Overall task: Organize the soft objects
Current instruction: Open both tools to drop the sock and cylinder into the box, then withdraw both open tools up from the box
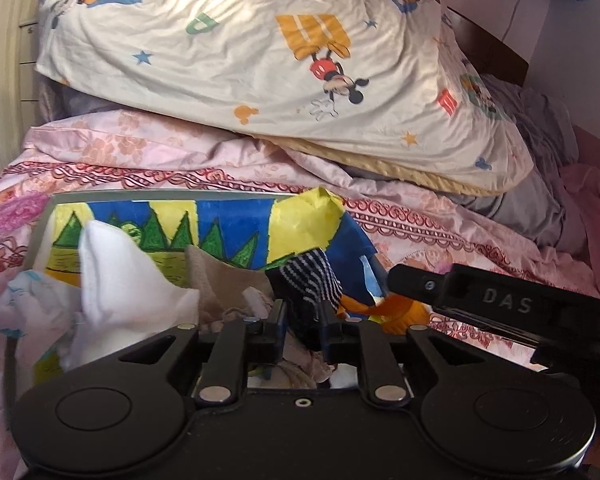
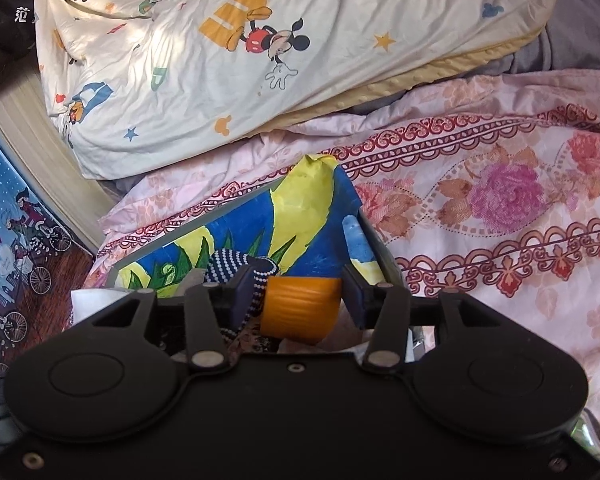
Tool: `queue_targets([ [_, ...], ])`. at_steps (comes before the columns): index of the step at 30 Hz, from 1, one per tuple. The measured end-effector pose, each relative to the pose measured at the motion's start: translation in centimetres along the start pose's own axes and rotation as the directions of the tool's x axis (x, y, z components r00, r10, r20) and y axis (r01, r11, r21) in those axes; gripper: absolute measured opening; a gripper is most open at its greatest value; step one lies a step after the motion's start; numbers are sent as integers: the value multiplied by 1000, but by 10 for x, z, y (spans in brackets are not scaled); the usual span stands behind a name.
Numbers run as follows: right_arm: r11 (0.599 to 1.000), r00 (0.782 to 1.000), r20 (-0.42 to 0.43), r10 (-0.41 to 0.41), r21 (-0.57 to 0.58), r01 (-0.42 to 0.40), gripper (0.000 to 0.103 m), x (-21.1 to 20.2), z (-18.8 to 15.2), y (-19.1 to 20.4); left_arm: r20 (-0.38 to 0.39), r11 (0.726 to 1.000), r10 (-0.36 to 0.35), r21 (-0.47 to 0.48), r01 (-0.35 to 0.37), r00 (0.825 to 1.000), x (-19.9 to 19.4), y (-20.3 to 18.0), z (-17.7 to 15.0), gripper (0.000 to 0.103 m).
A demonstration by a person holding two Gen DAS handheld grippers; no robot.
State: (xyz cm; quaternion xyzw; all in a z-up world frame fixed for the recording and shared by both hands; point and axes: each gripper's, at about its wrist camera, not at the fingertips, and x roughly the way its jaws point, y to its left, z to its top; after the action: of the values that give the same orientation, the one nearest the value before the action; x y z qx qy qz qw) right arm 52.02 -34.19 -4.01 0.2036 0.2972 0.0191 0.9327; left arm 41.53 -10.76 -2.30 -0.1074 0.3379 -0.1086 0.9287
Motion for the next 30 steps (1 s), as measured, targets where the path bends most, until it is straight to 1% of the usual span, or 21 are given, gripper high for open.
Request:
queue_targets([
  [1, 1000, 1000, 5, 0, -1, 0, 43, -3, 1, 0, 9, 1000, 7, -4, -7, 1000, -5, 0, 1, 23],
  [3, 1000, 1000, 18, 2, -7, -2, 49, -10, 4, 2, 28, 1000, 17, -7, -17, 999, -16, 1, 3, 26],
  [5, 1000, 999, 33, 1, -19, 0, 54, -19, 6, 6, 46, 1000, 28, -10, -28, 999, -28, 2, 5, 33],
  [6, 1000, 999, 39, 0, -25, 1, 57, -23, 6, 7, 56, 999, 31, -14, -30, 998, -34, 3, 6, 35],
  [9, 999, 999, 51, -3, -41, 5, 62, -38, 6, 15, 80, 999, 40, -38, -37, 996, -53, 8, 6, 39],
  [10, 999, 998, 55, -2, -47, 5, 64, -44, 7, 18, 87, 998, 41, -44, -37, 995, -59, 9, 6, 42],
  [12, 998, 998, 66, -4, -66, 9, 71, -57, 7, 24, 109, 998, 46, -55, -41, 993, -74, 12, 6, 49],
  [14, 996, 996, 85, -8, -84, 15, 74, -72, 8, 31, 139, 997, 46, -65, -37, 989, -90, 15, 7, 58],
  [15, 995, 995, 94, -8, -95, 17, 78, -81, 8, 35, 155, 997, 47, -70, -37, 987, -98, 16, 7, 60],
  [16, 994, 994, 106, -10, -104, 21, 85, -90, 9, 38, 173, 996, 48, -76, -36, 984, -107, 17, 8, 65],
  [17, 993, 993, 119, -13, -111, 26, 88, -98, 9, 42, 190, 996, 49, -84, -33, 980, -116, 18, 8, 68],
  [18, 992, 991, 131, -15, -120, 31, 90, -106, 9, 46, 202, 996, 49, -88, -31, 978, -123, 18, 8, 69],
  [20, 987, 988, 155, -28, -152, 52, 91, -124, 8, 56, 228, 995, 49, -91, -29, 972, -140, 19, 6, 74],
  [21, 985, 985, 169, -35, -161, 63, 93, -132, 6, 60, 241, 996, 51, -89, -30, 969, -147, 19, 5, 75],
  [24, 983, 978, 203, -39, -169, 75, 97, -157, 1, 70, 286, 996, 53, -80, -31, 957, -173, 19, 1, 82],
  [26, 980, 972, 230, -38, -181, 81, 99, -175, -4, 76, 317, 997, 57, -76, -34, 947, -190, 18, -3, 88],
  [27, 979, 969, 246, -39, -186, 86, 101, -185, -7, 79, 330, 997, 59, -75, -36, 942, -196, 18, -4, 90],
  [30, 976, 958, 283, -41, -196, 100, 102, -213, -18, 86, 368, 997, 60, -68, -37, 928, -218, 16, -12, 93],
])
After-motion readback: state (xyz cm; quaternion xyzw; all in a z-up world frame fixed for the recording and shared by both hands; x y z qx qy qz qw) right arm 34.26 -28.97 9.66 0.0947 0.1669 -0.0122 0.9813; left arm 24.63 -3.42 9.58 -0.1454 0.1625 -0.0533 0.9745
